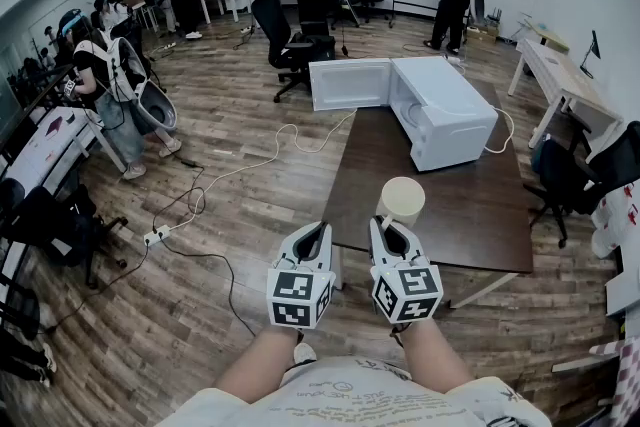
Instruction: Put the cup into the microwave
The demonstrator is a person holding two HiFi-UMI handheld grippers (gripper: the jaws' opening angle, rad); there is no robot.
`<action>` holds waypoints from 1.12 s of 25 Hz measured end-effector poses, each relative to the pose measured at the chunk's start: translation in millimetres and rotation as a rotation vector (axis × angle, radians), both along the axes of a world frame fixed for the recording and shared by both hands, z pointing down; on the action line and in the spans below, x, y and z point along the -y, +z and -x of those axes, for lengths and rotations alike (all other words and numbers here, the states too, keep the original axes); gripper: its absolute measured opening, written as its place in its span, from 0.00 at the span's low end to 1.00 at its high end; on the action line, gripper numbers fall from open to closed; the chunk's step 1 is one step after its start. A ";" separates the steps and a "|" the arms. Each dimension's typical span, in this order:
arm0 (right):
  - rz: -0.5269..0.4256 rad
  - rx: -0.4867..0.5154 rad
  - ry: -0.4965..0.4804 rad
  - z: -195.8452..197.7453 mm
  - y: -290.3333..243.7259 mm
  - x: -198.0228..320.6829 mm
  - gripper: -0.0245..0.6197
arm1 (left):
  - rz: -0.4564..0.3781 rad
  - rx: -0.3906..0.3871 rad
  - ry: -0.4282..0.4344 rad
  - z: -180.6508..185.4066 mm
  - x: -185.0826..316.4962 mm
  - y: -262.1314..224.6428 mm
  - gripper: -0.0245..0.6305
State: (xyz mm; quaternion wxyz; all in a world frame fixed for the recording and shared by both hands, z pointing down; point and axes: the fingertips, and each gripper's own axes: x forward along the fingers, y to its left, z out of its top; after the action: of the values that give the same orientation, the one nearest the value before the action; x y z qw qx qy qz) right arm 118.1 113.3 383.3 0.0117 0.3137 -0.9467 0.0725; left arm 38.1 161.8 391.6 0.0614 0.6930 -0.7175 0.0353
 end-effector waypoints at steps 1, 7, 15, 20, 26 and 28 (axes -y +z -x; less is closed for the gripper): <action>-0.001 0.000 0.002 0.7 1.0 1.1 0.09 | 0.000 0.002 0.002 0.6 1.2 0.7 0.06; -0.023 -0.006 0.012 14.7 3.7 2.8 0.09 | -0.001 -0.004 0.006 13.9 4.7 2.6 0.06; -0.025 0.015 0.013 48.0 1.4 1.0 0.09 | -0.002 -0.027 0.023 47.3 6.3 8.7 0.06; -0.011 0.038 0.017 77.0 3.1 -2.5 0.09 | -0.005 -0.035 0.051 77.0 6.8 12.2 0.06; -0.011 0.033 0.055 111.4 9.3 -10.6 0.09 | -0.005 -0.039 0.102 112.8 3.6 19.2 0.06; -0.013 0.025 0.063 118.6 11.1 -14.4 0.09 | 0.001 -0.052 0.113 120.9 3.5 23.4 0.06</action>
State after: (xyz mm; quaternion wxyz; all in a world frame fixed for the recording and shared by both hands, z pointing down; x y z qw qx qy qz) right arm -0.5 127.6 394.4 -0.0043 0.3425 -0.9368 0.0708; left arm -82.8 158.3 415.0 0.0784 0.7329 -0.6755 0.0213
